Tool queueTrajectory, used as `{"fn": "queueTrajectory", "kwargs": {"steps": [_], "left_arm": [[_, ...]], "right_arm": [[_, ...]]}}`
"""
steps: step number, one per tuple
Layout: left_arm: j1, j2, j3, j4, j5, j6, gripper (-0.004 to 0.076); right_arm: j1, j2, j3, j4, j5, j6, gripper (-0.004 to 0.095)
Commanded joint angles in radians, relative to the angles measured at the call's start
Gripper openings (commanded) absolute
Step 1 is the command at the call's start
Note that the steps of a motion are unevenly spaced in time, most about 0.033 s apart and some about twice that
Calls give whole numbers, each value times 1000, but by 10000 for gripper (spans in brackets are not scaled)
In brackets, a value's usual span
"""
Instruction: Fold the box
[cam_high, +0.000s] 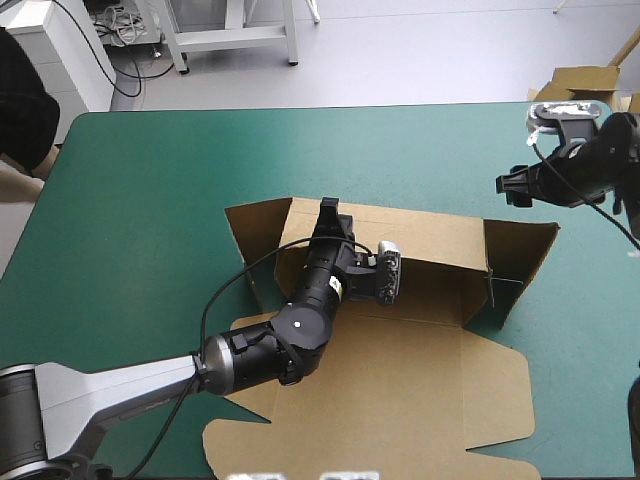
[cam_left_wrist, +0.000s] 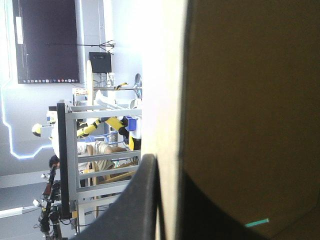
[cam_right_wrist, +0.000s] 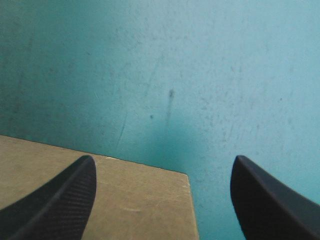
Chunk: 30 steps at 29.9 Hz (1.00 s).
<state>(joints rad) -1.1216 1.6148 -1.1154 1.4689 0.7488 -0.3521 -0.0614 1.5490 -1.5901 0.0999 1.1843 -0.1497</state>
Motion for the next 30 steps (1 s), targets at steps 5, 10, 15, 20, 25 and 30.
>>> {"fn": "queueTrajectory", "kwargs": {"steps": [5, 10, 15, 20, 25, 30], "left_arm": [[2, -30, -7, -40, 37, -58, -8], [2, -30, -7, -40, 45, -58, -8], [2, -30, -7, -40, 45, -58, -8], [2, -30, -7, -40, 45, -29, -8], [2, -30, -7, -74, 45, 3, -8], [2, -30, -7, -104, 41, -55, -8]], "right_arm": [[-1, 30, -33, 5, -17, 9, 626], [-1, 12, -2, 5, -15, 10, 598], [-1, -38, 106, -8, -20, 2, 599], [-1, -91, 146, -2, -16, -2, 594], [-1, -149, 220, 7, -16, -10, 546], [-1, -166, 236, -2, -16, 11, 506]]}}
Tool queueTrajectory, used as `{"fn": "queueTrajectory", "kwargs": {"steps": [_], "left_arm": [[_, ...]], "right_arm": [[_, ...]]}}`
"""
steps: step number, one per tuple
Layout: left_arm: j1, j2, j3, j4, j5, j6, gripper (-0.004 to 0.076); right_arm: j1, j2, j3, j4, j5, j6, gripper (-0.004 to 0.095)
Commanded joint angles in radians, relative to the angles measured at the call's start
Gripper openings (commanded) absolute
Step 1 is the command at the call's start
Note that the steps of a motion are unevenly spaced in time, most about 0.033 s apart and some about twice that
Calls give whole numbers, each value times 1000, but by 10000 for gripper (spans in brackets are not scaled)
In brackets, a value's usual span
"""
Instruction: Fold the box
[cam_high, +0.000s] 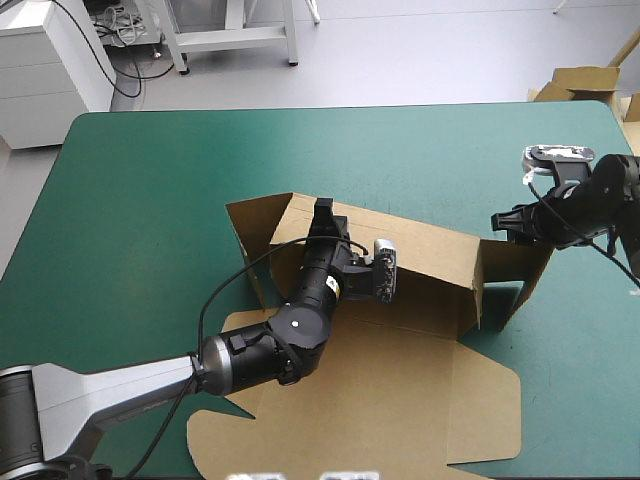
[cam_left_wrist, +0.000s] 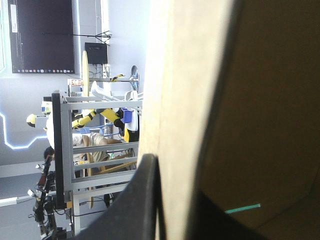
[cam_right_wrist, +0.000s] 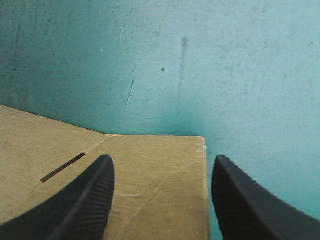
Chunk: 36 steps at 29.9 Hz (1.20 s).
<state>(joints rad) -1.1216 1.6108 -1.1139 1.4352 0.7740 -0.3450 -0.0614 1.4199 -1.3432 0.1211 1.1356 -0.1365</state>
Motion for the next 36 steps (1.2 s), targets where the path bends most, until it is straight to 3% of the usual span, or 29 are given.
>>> {"fn": "queueTrajectory", "kwargs": {"steps": [1, 9, 14, 28, 36], "left_arm": [[2, -26, -8, -70, 16, -96, -8], [41, -26, -8, -70, -8, -454, -8], [88, -26, -14, -104, -12, -496, -8], [95, -26, -14, -183, -74, -140, -8], [95, -26, -12, -261, -92, 67, -8]], "right_arm": [[-1, -37, -11, -21, 33, 3, 506], [-1, -37, -11, 162, 33, 5, 506], [-1, -37, -15, 152, 33, 15, 506], [-1, -159, 161, 190, 33, -64, 506], [-1, -282, 347, 356, -21, -259, 506]]}}
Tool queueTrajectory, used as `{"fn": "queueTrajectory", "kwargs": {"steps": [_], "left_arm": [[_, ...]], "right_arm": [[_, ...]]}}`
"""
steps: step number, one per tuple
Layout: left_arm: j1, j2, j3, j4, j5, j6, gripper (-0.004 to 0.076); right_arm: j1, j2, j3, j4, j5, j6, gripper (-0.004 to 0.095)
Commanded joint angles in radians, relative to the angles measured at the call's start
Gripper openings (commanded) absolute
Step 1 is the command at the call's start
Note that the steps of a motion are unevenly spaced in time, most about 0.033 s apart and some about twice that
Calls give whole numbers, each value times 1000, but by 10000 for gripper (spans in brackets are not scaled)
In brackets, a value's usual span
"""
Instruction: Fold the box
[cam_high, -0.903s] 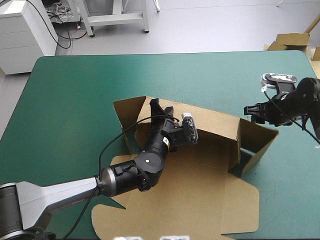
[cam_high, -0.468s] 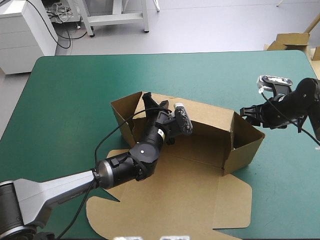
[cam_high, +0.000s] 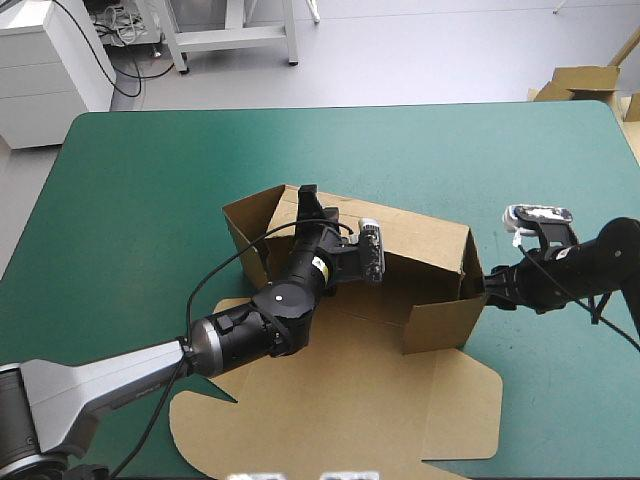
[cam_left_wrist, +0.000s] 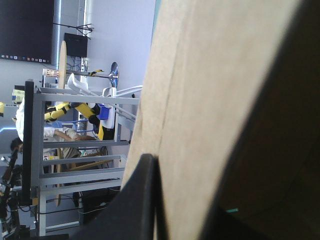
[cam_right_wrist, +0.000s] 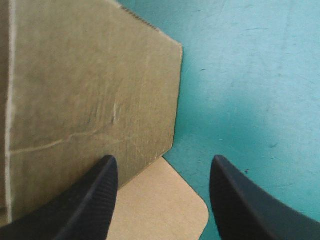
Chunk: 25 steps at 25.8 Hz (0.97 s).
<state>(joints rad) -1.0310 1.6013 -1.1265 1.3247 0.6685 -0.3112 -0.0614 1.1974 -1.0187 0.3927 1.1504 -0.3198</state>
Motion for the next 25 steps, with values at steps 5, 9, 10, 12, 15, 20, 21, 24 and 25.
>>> {"fn": "queueTrajectory", "kwargs": {"steps": [5, 9, 10, 12, 15, 20, 21, 24, 25], "left_arm": [[4, -10, 0, -189, 0, 138, -8], [4, 21, 0, -221, 10, 210, -8], [4, 29, 0, -229, 13, 216, -8], [4, 39, 0, -231, 13, 218, -8], [4, 44, 0, -241, -1, 218, -8], [4, 44, 0, -241, -26, 218, -8], [4, 44, 0, -241, -28, 218, -8], [4, 44, 0, -246, -39, 216, -8], [4, 44, 0, -261, -33, 216, -8]], "right_arm": [[-1, -130, 139, 204, -134, -282, 506], [-1, -146, 227, 327, -143, -447, 506], [-1, -146, 242, 347, -148, -476, 506], [-1, -146, 258, 363, -170, -509, 506], [-1, -146, 262, 391, -201, -564, 506], [24, -139, 262, 450, -316, -583, 506], [61, -126, 262, 450, -357, -572, 506], [154, -81, 262, 444, -492, -517, 506], [195, -74, 262, 441, -566, -476, 506]]}}
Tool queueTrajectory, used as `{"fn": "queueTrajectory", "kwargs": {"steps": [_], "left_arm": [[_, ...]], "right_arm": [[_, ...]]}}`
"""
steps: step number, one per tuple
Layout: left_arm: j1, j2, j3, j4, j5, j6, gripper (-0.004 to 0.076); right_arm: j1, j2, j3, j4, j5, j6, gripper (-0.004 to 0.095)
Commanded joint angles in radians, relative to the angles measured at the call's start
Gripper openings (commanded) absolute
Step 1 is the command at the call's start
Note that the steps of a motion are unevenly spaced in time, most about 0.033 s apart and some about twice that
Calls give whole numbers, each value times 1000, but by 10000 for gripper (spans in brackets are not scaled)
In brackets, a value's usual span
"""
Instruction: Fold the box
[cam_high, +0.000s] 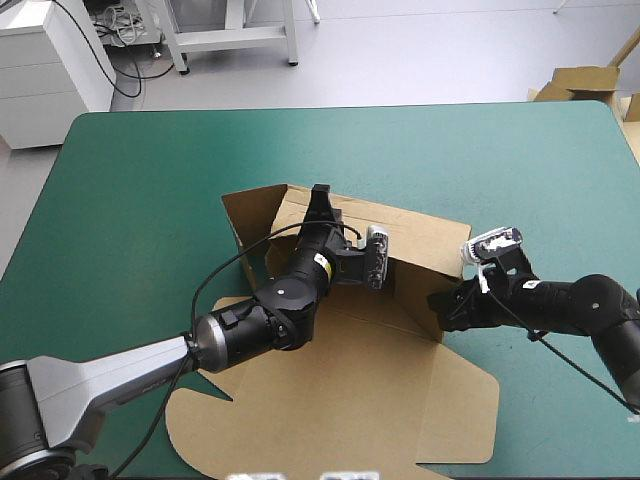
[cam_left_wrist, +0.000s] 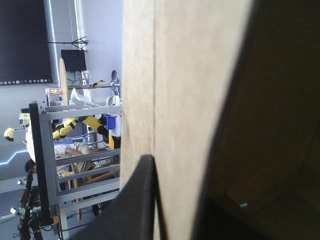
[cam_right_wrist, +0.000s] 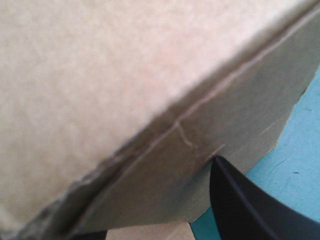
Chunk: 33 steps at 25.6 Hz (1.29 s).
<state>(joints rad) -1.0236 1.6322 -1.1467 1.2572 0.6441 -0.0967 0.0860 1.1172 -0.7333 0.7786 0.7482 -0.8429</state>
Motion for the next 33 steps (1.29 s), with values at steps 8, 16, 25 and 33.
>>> {"fn": "queueTrajectory", "kwargs": {"steps": [8, 16, 25, 33], "left_arm": [[2, 13, 21, -189, -2, -49, -8], [2, 19, -9, -200, -1, -49, -8], [2, 62, -160, -290, 21, -18, -8], [2, 113, -167, -298, 95, 13, -8]], "right_arm": [[74, -15, -24, 55, -149, 126, 506], [74, -13, -29, 60, -282, 126, 132], [74, 80, -104, 46, -352, 126, 33], [135, 222, -257, -123, -354, 193, 23]]}}
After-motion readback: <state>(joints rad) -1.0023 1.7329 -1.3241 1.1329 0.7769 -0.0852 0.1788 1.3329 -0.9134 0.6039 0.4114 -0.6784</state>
